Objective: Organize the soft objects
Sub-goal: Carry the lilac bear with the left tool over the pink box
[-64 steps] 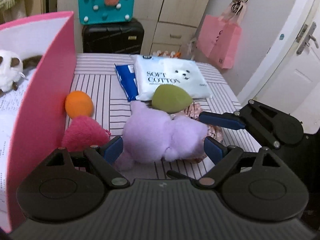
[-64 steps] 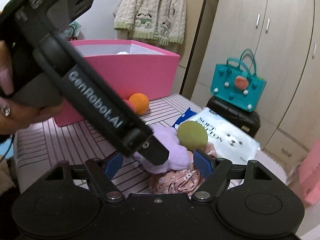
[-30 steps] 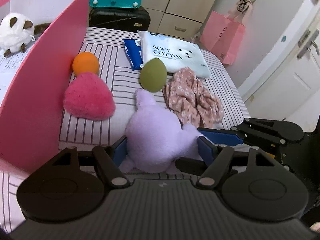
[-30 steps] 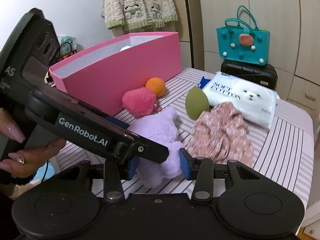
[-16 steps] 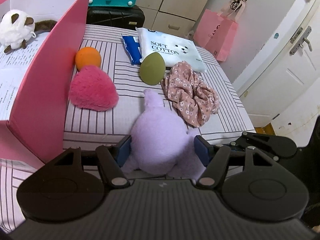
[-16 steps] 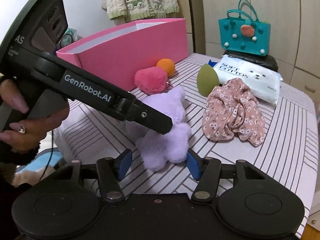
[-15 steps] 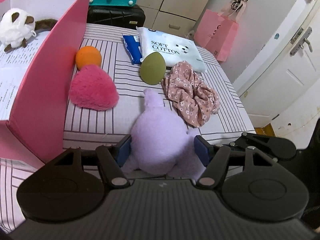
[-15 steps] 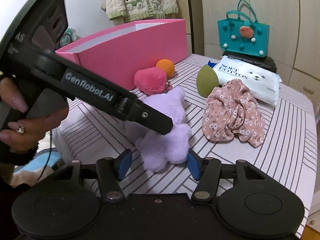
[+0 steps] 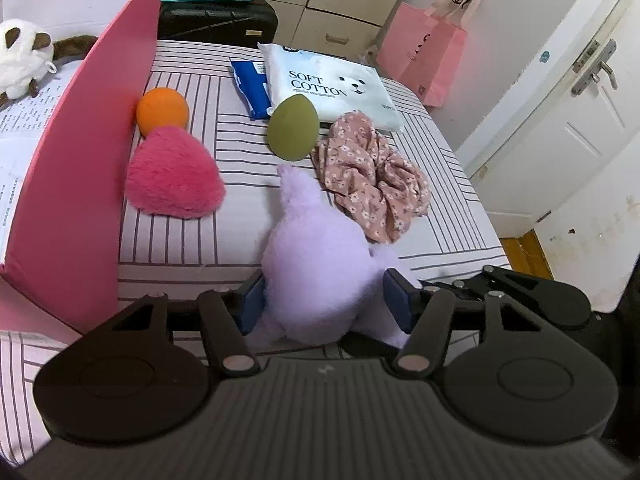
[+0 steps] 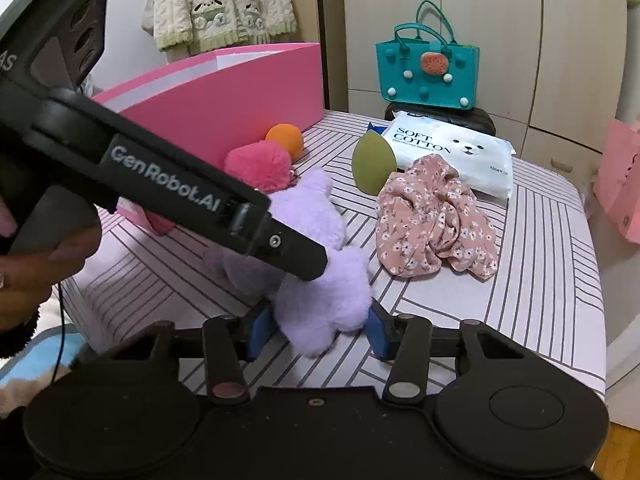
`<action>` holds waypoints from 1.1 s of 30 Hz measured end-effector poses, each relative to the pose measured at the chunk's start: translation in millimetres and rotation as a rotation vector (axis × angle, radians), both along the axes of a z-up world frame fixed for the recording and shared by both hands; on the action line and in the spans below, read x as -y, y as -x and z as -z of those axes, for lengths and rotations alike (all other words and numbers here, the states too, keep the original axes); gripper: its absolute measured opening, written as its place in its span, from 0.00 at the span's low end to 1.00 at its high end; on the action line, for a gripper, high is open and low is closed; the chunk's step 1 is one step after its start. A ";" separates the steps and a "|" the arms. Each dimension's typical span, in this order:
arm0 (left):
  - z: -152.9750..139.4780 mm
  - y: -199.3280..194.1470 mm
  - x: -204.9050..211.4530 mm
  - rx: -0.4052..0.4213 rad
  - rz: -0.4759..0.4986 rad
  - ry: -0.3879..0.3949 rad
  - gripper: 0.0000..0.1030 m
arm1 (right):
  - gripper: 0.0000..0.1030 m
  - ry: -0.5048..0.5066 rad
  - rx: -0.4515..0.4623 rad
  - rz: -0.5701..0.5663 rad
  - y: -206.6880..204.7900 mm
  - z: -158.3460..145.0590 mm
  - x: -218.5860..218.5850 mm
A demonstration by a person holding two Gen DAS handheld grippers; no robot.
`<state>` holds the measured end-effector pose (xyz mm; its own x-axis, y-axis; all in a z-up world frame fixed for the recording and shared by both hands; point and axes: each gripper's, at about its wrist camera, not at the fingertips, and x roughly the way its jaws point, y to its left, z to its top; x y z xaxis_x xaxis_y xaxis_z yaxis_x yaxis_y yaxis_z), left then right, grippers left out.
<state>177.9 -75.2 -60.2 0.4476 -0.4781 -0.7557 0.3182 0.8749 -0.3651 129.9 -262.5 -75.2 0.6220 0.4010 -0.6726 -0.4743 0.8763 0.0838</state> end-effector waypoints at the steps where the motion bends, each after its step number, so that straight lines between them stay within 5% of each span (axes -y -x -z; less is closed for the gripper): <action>1: -0.3 0.0 -0.1 -0.007 0.002 0.001 0.58 | 0.50 -0.008 -0.008 0.002 -0.3 0.0 1.3; 13: -25.1 13.0 -8.0 0.011 0.084 -0.026 0.48 | 0.51 -0.014 -0.051 -0.039 2.0 -23.5 3.3; 33: -105.2 53.8 -50.0 0.134 0.209 -0.097 0.46 | 0.51 0.108 0.060 -0.178 28.8 -103.6 -43.5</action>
<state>124.2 -25.1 45.0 0.4459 -0.4989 -0.7431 0.5356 0.8139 -0.2250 101.1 -219.0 28.3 0.5877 0.4359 -0.6816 -0.6238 0.7806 -0.0387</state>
